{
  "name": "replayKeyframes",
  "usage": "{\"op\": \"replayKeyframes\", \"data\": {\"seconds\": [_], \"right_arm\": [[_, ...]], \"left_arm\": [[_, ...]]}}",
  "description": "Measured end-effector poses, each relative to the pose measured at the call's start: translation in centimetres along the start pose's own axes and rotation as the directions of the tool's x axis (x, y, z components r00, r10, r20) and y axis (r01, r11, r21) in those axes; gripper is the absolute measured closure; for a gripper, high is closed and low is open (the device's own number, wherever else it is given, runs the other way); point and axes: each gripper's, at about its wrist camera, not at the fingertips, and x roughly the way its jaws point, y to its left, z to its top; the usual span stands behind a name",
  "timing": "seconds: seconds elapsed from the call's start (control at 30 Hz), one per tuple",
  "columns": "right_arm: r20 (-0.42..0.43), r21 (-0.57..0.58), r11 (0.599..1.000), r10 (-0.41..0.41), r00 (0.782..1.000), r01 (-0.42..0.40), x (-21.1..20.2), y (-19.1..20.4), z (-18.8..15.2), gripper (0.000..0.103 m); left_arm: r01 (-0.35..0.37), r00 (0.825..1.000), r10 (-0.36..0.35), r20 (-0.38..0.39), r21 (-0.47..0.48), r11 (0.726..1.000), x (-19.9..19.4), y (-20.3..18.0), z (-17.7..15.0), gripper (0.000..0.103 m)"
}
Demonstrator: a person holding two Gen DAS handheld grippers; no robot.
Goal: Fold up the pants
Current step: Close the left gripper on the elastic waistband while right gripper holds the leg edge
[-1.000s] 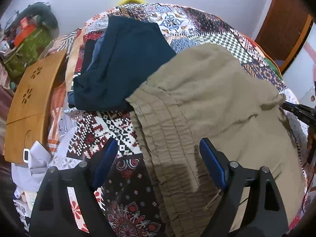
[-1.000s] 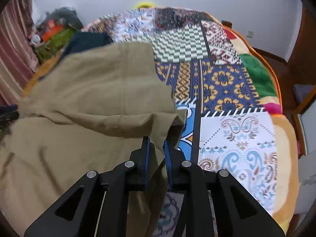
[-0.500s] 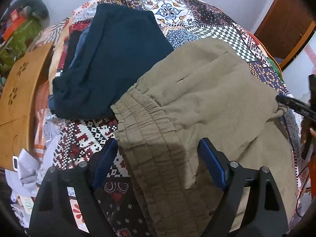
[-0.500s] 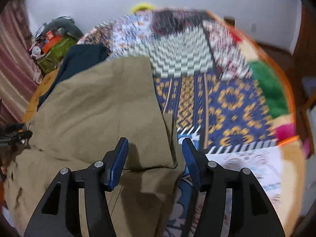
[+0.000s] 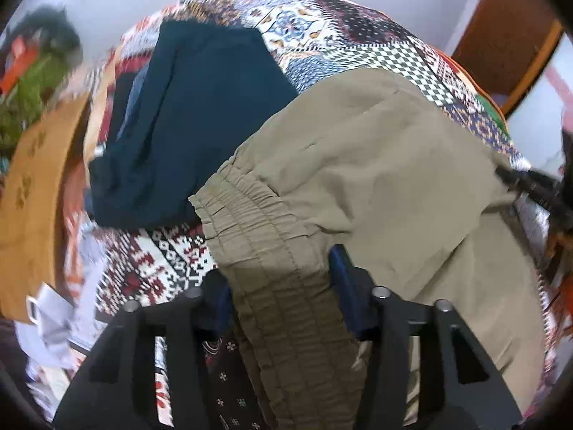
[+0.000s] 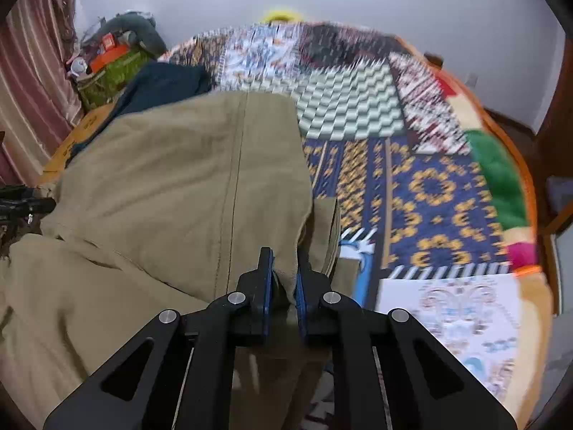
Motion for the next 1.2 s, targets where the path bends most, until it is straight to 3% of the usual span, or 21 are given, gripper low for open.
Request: {"op": "replayKeyframes", "data": {"seconds": [0.17,0.37,0.57,0.7,0.8,0.87,1.03,1.2], "right_arm": [[0.033,0.023,0.999,-0.038,0.999,0.037,-2.0,-1.5,-0.3,0.093],[0.0,0.032,0.997,-0.07,0.998,0.07,-1.0,-1.6,-1.3,0.094],[-0.017,0.033,0.996,-0.083,0.996,0.083,-1.0,-1.4,-1.4,0.093],[-0.019,0.039,0.996,-0.073,0.997,0.074,-2.0,-1.5,-1.1,0.087],[0.017,0.044,0.997,-0.07,0.997,0.069,-3.5,-1.6,-0.2,0.086],[0.051,0.056,0.997,-0.05,0.997,0.047,-4.5,-1.8,0.6,0.083],[0.12,0.062,0.998,-0.025,0.992,0.018,-5.7,-1.9,3.3,0.066],[0.127,0.035,0.999,-0.006,0.992,0.001,-4.5,-2.0,6.8,0.065]], "left_arm": [[0.013,0.999,-0.014,0.032,0.025,1.0,-0.5,-1.0,0.8,0.061],[-0.042,0.999,0.042,0.025,0.025,0.999,0.3,-1.5,0.9,0.06],[-0.009,1.0,0.009,0.013,0.002,1.0,0.2,-0.9,0.6,0.057],[0.003,1.0,-0.003,0.023,-0.008,1.0,-1.0,-0.6,0.8,0.054],[-0.055,0.995,0.054,0.085,0.015,0.998,-2.7,-0.5,1.1,0.046],[-0.093,0.988,0.09,0.126,0.018,0.995,-3.6,0.0,1.6,0.033],[-0.134,0.979,0.136,0.154,-0.026,0.991,-4.1,2.3,4.0,0.031],[-0.087,0.99,0.097,0.101,-0.094,0.992,-1.9,4.8,6.6,0.031]]}}
